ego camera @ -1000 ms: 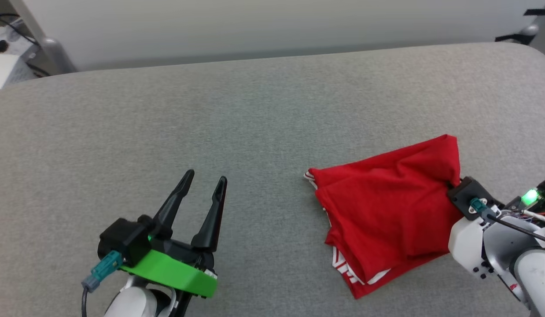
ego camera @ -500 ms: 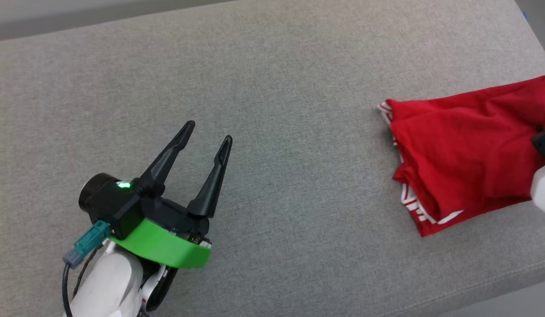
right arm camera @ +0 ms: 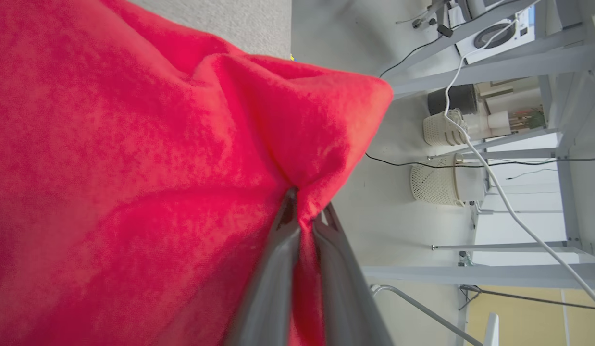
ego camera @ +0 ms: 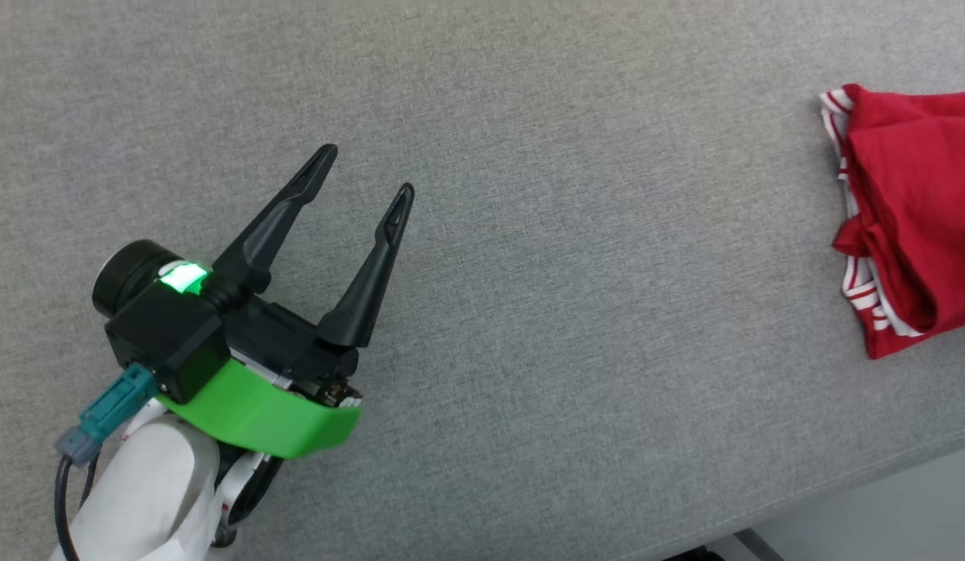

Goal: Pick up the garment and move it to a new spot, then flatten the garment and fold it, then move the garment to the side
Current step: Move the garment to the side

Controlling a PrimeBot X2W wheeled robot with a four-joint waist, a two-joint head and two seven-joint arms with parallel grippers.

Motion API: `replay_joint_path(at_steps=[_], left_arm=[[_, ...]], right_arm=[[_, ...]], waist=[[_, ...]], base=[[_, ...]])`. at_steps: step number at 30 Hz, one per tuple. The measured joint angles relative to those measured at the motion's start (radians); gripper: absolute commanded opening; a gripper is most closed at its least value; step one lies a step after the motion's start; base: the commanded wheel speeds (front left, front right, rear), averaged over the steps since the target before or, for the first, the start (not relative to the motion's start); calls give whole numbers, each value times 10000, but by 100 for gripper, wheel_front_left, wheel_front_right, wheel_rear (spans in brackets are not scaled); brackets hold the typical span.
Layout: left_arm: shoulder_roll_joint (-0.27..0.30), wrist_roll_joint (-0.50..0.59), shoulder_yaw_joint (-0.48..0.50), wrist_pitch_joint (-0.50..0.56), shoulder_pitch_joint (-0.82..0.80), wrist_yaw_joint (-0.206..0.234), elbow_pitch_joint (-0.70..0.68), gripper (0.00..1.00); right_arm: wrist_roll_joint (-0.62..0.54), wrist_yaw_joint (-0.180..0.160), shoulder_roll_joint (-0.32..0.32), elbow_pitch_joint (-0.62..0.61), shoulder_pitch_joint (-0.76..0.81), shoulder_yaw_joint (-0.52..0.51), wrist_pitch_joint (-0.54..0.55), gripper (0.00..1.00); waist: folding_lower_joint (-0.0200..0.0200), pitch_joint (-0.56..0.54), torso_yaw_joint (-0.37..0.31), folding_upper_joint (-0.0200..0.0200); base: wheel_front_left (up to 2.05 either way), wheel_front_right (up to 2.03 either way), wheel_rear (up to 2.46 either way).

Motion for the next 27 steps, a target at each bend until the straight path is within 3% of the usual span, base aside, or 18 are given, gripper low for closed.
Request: replay_joint_path(at_steps=[6,17,18,19,20,27], left_arm=[[98,4,130,190,-185,84,-414,100],[182,8,215,151,-285,186,-612,100],[173,-4,209,100,-285,186,-550,100],[144,-10,196,23,-285,186,-456,100],[75,-38,171,-73,-280,186,-336,100],[-339,-428,84,-849,-57,186,813,100]], right_arm=[[-790,-2,297,1028,-678,-1266,-573,0],[-1745,-2,861,2272,-1243,-1985,-1141,0],[-1791,-2,872,2309,-1260,-2033,-1181,24],[-1847,-2,867,2351,-1267,-2098,-1246,80],[-1860,-2,867,2393,-1270,-2222,-1300,100],[-1956,-2,685,2199,-1230,-2349,-1685,100]], waist=[[0,638,180,1],[0,1109,718,0],[0,1075,736,0],[-1,1016,756,0],[-1,936,776,1],[-2,9,936,0]], base=[[0,0,0],[0,0,0],[0,0,0],[0,0,0],[0,0,0],[0,0,0]])
